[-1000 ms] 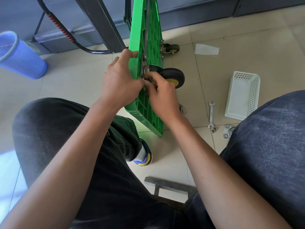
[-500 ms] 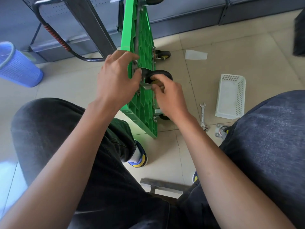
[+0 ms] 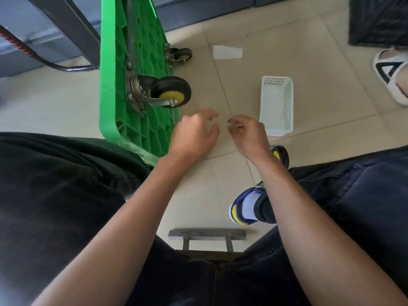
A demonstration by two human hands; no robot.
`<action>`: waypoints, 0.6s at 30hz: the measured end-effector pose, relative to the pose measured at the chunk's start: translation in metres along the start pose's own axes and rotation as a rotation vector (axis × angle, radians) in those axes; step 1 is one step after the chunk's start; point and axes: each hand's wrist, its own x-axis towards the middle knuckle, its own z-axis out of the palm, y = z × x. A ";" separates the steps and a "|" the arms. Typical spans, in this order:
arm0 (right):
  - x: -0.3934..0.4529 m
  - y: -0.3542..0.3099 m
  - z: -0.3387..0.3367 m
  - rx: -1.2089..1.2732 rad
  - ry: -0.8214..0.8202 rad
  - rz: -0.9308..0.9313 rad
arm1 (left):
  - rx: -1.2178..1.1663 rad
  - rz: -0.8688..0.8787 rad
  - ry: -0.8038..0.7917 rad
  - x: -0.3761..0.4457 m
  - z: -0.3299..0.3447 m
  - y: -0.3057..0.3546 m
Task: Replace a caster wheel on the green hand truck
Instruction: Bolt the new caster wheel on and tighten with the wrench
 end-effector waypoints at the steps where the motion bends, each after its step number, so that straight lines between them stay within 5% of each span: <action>1: -0.002 0.011 -0.002 -0.023 -0.001 0.018 | 0.016 -0.012 -0.056 0.001 0.013 -0.001; 8: -0.005 0.077 0.008 -0.103 -0.083 0.174 | 0.150 -0.063 -0.359 0.010 0.085 -0.021; 18: 0.004 0.145 0.040 -0.025 -0.024 0.481 | 0.089 -0.188 -0.499 0.030 0.158 -0.046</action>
